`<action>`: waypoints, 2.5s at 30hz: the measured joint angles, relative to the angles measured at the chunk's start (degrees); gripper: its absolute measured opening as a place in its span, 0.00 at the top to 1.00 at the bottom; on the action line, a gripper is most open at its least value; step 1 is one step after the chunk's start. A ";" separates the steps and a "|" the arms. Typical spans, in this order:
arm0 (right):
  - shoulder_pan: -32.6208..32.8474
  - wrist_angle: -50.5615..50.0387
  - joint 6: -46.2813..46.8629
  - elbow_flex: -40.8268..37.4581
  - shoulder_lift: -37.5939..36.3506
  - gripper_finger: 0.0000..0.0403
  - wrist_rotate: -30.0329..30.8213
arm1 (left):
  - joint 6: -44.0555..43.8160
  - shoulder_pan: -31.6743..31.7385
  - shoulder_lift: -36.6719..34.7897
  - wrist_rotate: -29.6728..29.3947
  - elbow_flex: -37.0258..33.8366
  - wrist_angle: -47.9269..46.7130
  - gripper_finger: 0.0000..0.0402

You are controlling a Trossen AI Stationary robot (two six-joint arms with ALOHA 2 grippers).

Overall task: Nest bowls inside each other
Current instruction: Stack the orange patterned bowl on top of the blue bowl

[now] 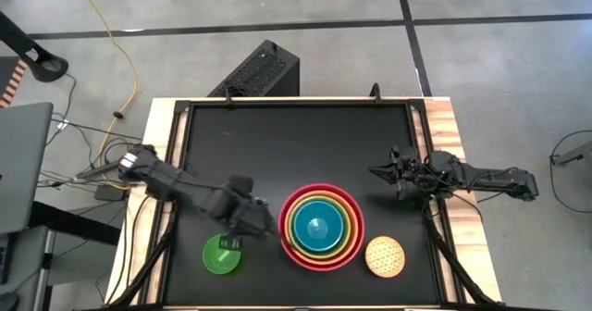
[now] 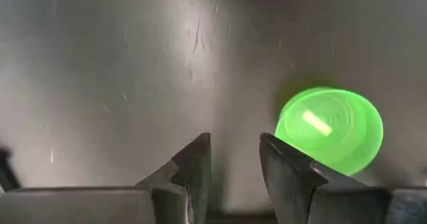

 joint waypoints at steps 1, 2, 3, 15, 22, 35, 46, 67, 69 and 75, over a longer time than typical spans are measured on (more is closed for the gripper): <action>0.00 0.02 0.02 0.00 -0.02 0.91 0.00 | -1.68 -1.11 -1.81 -0.38 -2.71 1.06 0.71; 0.00 0.07 0.00 0.00 -0.02 0.91 -0.04 | -3.34 -2.00 -3.75 -0.38 -5.29 2.37 0.71; 0.00 0.05 0.01 0.00 -0.01 0.91 -0.02 | -4.69 -2.79 -5.78 -0.08 -8.18 3.63 0.71; 0.00 -0.27 0.00 0.02 0.00 0.91 -0.02 | 7.28 -0.16 -17.39 1.88 -25.03 40.93 0.71; 0.00 -0.33 0.02 0.02 -0.02 0.91 -0.02 | 20.36 4.81 -8.63 6.14 -24.53 66.57 0.71; 0.00 -0.33 0.00 0.02 -0.02 0.91 -0.02 | 27.19 11.89 19.96 16.71 5.78 66.50 0.71; 0.00 -0.33 0.01 0.02 -0.01 0.91 -0.03 | 29.80 13.57 40.34 13.89 31.82 67.53 0.71; 0.00 -0.37 0.00 0.02 0.04 0.91 -0.02 | 26.82 13.44 45.22 11.72 31.46 81.45 0.71; 0.00 -0.35 0.00 0.02 0.04 0.91 -0.02 | 27.47 13.41 43.62 11.61 31.01 78.58 0.71; 0.00 -0.35 0.00 0.02 0.03 0.91 -0.03 | 28.92 13.89 33.34 10.84 31.41 58.79 0.71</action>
